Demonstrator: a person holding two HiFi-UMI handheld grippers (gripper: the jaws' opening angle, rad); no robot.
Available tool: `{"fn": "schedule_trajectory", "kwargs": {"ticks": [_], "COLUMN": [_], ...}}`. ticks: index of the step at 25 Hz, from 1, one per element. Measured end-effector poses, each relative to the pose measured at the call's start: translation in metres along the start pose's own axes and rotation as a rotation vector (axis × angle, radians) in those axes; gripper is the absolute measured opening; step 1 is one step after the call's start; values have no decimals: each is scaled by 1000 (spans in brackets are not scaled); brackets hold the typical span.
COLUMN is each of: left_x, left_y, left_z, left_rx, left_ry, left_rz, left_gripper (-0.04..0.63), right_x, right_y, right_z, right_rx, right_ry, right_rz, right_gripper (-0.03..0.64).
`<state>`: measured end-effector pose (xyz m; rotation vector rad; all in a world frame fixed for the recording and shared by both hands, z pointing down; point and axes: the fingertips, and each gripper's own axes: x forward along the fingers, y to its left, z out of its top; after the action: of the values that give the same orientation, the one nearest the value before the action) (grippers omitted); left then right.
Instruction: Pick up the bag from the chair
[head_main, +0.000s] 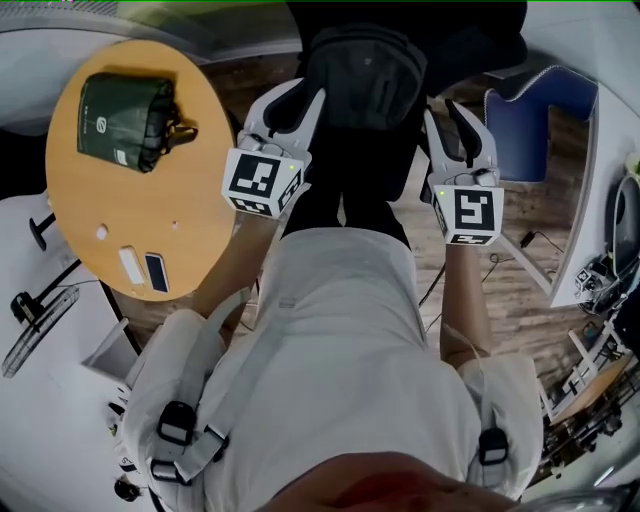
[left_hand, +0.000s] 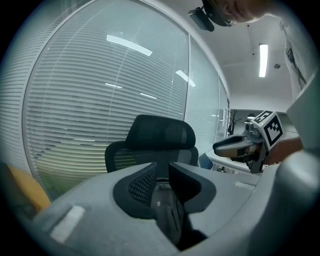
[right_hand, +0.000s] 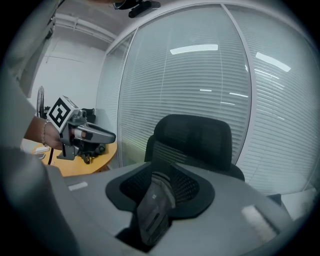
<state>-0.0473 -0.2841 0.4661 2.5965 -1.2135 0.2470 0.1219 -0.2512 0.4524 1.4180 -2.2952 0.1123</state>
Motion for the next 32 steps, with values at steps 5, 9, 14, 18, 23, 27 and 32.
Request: {"fn": "schedule_trajectory", "kwargs": {"ticks": [5,9,14,18,23,27,32], "left_x": [16,29,47,65,85,99,115], "left_y": [21,37,54,66,84,95,105], "left_z": [-39,-73,-114,-152,-195,-219,-246], "left_rx": [-14,-21,13,8,-2,-14,-30], "left_ry": [58,107,178,248,323,360,403], "left_rz": [28,52,65,68,85,91,94], "left_gripper": [89,95,98,106,113,129,147], "right_x": [21,39,62,79,102,122,140], "right_y": [-8,-13,-16,-23,-31,-33,-43], "right_z": [-35,-68,-108,-136,-168,-196,-231], "right_rx": [-13,-3,-9,4,15,33,84], "right_ry": [55,104,171,201,238,287,332], "right_rz": [-19,-23,-22,-29,-39,-38,-43], "right_gripper": [124,135,149,155,153,153,153]}}
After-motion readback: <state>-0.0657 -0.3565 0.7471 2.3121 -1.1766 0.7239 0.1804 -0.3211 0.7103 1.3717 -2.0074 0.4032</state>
